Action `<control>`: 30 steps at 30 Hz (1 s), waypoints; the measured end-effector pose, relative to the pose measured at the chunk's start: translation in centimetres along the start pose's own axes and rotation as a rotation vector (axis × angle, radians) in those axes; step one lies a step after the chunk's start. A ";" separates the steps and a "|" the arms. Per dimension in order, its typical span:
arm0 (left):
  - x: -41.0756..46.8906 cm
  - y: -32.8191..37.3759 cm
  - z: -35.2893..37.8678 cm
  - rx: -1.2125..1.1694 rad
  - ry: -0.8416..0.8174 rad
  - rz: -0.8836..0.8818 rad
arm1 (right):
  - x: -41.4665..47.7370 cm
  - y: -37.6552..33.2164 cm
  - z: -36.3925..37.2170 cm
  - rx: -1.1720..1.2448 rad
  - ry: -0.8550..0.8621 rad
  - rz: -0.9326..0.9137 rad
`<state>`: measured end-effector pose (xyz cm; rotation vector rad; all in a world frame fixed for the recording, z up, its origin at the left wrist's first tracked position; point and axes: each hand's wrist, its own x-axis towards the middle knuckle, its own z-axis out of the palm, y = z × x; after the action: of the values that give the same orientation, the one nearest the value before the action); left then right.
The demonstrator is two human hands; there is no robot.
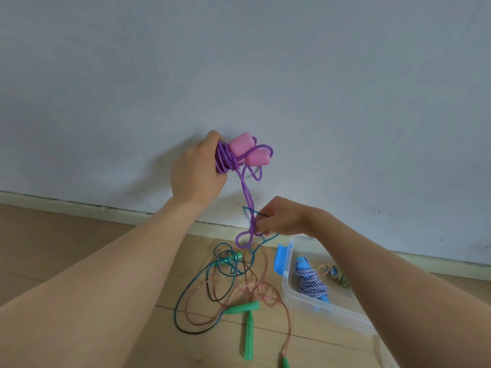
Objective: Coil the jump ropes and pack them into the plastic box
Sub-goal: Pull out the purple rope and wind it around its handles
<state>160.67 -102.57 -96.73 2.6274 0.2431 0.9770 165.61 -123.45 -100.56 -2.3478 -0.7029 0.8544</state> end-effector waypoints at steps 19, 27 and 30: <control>-0.1 -0.5 -0.2 0.047 -0.110 0.044 | -0.1 -2.4 -0.2 -0.142 0.016 0.096; 0.5 1.0 -0.2 -0.348 -0.154 0.078 | -0.6 -1.2 0.5 0.068 0.111 -0.017; 0.6 2.2 -0.2 -0.451 -0.137 0.081 | -0.1 -1.7 0.8 0.275 0.202 -0.087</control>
<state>161.12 -104.42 -95.43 2.2861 -0.1076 0.7637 164.52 -122.07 -99.98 -2.1045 -0.5606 0.6210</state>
